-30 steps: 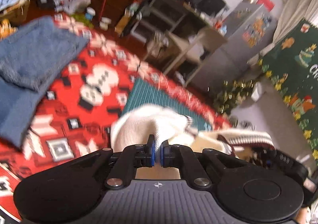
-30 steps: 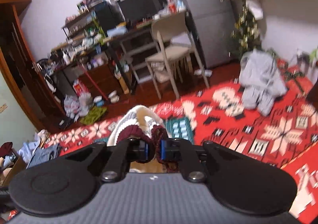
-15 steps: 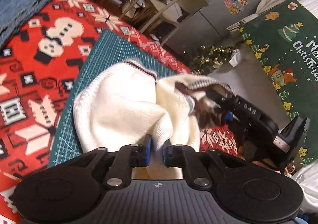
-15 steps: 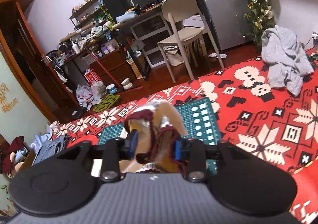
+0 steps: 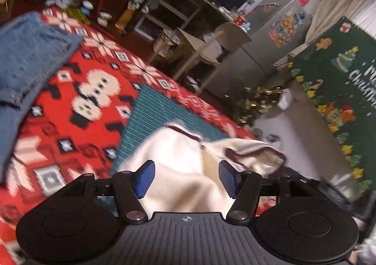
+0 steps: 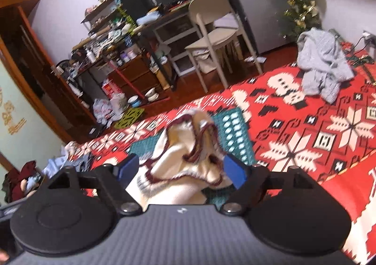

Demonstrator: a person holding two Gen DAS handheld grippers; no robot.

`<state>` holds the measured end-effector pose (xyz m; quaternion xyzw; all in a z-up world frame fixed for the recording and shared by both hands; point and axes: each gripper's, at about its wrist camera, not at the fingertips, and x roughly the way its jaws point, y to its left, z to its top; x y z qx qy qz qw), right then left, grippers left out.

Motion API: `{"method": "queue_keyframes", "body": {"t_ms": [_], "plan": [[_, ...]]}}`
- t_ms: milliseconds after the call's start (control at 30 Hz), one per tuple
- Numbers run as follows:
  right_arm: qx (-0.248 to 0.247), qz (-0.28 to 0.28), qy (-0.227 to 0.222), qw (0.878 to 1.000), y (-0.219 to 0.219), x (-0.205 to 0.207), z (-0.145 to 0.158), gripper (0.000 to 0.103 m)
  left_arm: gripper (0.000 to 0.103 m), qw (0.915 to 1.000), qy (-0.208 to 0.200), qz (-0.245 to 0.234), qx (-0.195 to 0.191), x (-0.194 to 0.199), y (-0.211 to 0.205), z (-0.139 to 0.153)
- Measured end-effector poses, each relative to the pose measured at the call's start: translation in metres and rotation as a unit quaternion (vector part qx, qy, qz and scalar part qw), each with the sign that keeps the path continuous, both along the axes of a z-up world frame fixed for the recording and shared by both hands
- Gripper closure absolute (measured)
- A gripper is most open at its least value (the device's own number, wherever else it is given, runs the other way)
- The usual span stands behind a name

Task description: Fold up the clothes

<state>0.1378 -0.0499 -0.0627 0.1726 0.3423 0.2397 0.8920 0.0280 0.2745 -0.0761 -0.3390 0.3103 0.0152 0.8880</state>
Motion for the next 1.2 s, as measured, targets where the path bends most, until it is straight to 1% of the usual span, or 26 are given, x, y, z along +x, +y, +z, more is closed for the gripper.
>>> {"method": "queue_keyframes", "body": {"t_ms": [67, 133, 167, 233, 300, 333, 367, 400, 467, 500, 533, 567, 600, 633, 667, 767, 900, 1000, 1067, 1133, 1200], "plan": [[0.010, 0.016, 0.016, 1.000, 0.004, -0.003, -0.004, 0.019, 0.044, 0.9999, 0.012, 0.001, 0.010, 0.008, 0.002, -0.007], [0.021, 0.029, 0.040, 0.999, 0.012, -0.003, -0.013, 0.018, 0.044, 0.9997, 0.022, -0.003, 0.001, 0.019, 0.003, -0.016], [0.025, 0.034, 0.050, 0.998, 0.016, -0.003, -0.018, 0.017, 0.044, 0.9997, 0.024, -0.003, 0.004, 0.022, 0.002, -0.019], [0.026, 0.038, 0.067, 0.997, 0.026, 0.002, -0.030, 0.017, 0.044, 0.9992, 0.024, 0.008, 0.031, 0.027, -0.004, -0.024], [0.020, 0.034, 0.085, 0.996, 0.036, 0.010, -0.044, 0.017, 0.044, 0.9983, 0.031, 0.001, 0.050, 0.033, -0.009, -0.031], [0.019, 0.036, 0.091, 0.995, 0.040, 0.015, -0.050, 0.017, 0.044, 0.9980, 0.035, -0.006, 0.052, 0.036, -0.011, -0.035], [0.018, 0.038, 0.096, 0.994, 0.045, 0.020, -0.056, 0.017, 0.045, 0.9982, 0.039, -0.015, 0.044, 0.039, -0.011, -0.039], [0.017, 0.040, 0.101, 0.994, 0.050, 0.024, -0.062, 0.023, 0.045, 0.9982, 0.043, -0.020, 0.036, 0.042, -0.011, -0.043], [-0.004, 0.041, 0.093, 0.995, 0.059, 0.031, -0.070, 0.032, 0.046, 0.9983, 0.045, -0.019, 0.031, 0.046, -0.011, -0.046], [-0.012, 0.044, 0.087, 0.995, 0.064, 0.033, -0.073, 0.043, 0.048, 0.9985, 0.044, -0.019, 0.028, 0.048, -0.010, -0.047], [-0.020, 0.048, 0.083, 0.995, 0.068, 0.034, -0.076, 0.049, 0.051, 0.9985, 0.045, -0.018, 0.025, 0.050, -0.009, -0.048], [-0.028, 0.049, 0.078, 0.995, 0.072, 0.035, -0.078, 0.057, 0.061, 0.9984, 0.049, -0.017, 0.025, 0.054, -0.009, -0.049], [-0.036, 0.051, 0.073, 0.995, 0.075, 0.036, -0.079, 0.064, 0.066, 0.9981, 0.053, -0.018, 0.028, 0.057, -0.010, -0.051], [-0.039, 0.051, 0.067, 0.996, 0.079, 0.036, -0.078, 0.065, 0.074, 0.9978, 0.055, -0.019, 0.031, 0.061, -0.010, -0.053], [-0.041, 0.051, 0.063, 0.996, 0.082, 0.039, -0.079, 0.068, 0.080, 0.9977, 0.055, -0.019, 0.036, 0.064, -0.011, -0.054], [-0.046, 0.050, 0.049, 0.996, 0.089, 0.051, -0.080, 0.072, 0.088, 0.9981, 0.051, -0.009, 0.034, 0.068, -0.011, -0.053], [-0.052, 0.049, 0.022, 0.997, 0.103, 0.073, -0.076, 0.077, 0.089, 0.9992, 0.031, 0.022, 0.011, 0.062, -0.002, -0.042], [-0.053, 0.046, 0.004, 0.998, 0.113, 0.092, -0.073, 0.079, 0.090, 0.9993, 0.015, 0.034, 0.003, 0.054, 0.002, -0.031], [-0.063, 0.048, -0.008, 0.997, 0.117, 0.099, -0.073, 0.077, 0.090, 0.9994, 0.012, 0.032, 0.001, 0.048, 0.001, -0.028], [-0.072, 0.053, -0.013, 0.996, 0.119, 0.099, -0.076, 0.072, 0.090, 0.9994, 0.023, 0.027, 0.001, 0.042, -0.003, -0.030], [-0.071, 0.047, -0.014, 0.996, 0.109, 0.086, -0.070, 0.063, 0.090, 0.9990, 0.036, 0.023, 0.005, 0.039, -0.006, -0.035]]}}
